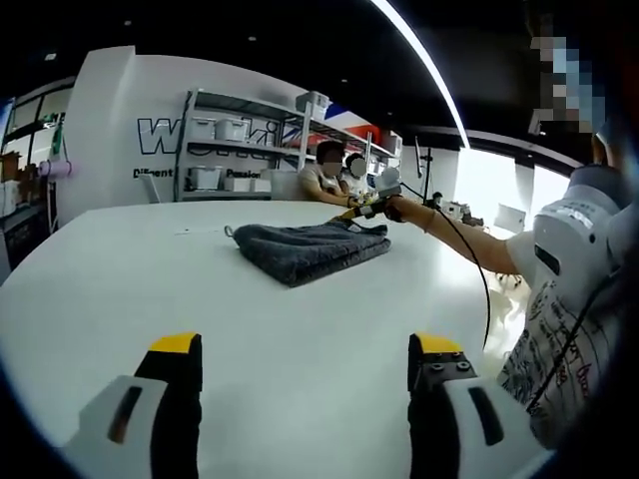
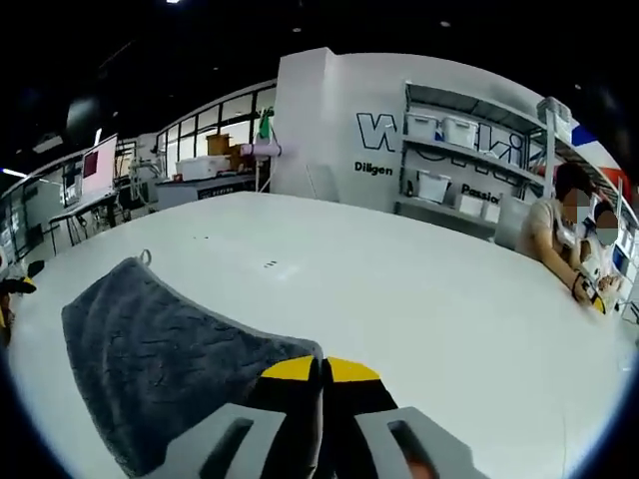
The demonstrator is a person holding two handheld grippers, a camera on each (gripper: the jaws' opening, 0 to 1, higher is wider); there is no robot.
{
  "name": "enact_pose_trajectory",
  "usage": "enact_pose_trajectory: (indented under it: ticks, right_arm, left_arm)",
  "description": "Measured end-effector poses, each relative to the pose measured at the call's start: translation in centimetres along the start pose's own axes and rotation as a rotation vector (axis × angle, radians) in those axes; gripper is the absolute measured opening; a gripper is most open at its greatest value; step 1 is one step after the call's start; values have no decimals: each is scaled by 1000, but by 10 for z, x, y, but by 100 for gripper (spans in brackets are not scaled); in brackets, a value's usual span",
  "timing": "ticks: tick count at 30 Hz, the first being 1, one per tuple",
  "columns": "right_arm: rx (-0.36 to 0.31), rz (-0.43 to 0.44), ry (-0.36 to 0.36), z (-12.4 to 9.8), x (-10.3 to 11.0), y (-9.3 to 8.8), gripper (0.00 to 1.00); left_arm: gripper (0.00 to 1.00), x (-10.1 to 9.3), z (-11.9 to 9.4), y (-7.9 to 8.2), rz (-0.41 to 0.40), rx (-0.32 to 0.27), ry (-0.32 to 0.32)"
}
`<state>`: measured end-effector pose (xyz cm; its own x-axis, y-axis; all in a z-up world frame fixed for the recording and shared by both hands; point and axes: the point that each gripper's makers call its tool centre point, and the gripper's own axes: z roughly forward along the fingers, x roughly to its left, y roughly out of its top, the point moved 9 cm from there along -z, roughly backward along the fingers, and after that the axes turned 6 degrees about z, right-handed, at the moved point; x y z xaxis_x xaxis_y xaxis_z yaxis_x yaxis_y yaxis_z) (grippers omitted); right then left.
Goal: Fold the towel on the table until its edges align and the towel forms a compact rectangular stack.
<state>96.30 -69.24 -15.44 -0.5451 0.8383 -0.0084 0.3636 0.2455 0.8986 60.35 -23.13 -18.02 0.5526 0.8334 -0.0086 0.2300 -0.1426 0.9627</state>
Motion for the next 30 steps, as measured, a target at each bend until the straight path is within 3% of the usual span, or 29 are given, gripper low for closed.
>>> enact_pose_trajectory:
  ticks: [9, 19, 23, 30]
  right_arm:
    - [-18, -28, -29, -11, 2, 10, 2]
    - [-4, -122, -137, -27, -4, 20, 2]
    - [33, -130, -159, -21, -9, 13, 2]
    - [124, -93, -171, 1, -18, -17, 2]
  left_arm:
    - [89, 0, -2, -1, -4, -5, 1]
    - [89, 1, -3, -2, -2, -2, -1]
    - [89, 0, -1, -3, -2, 2, -7]
    - [89, -2, -2, -3, 4, 9, -12]
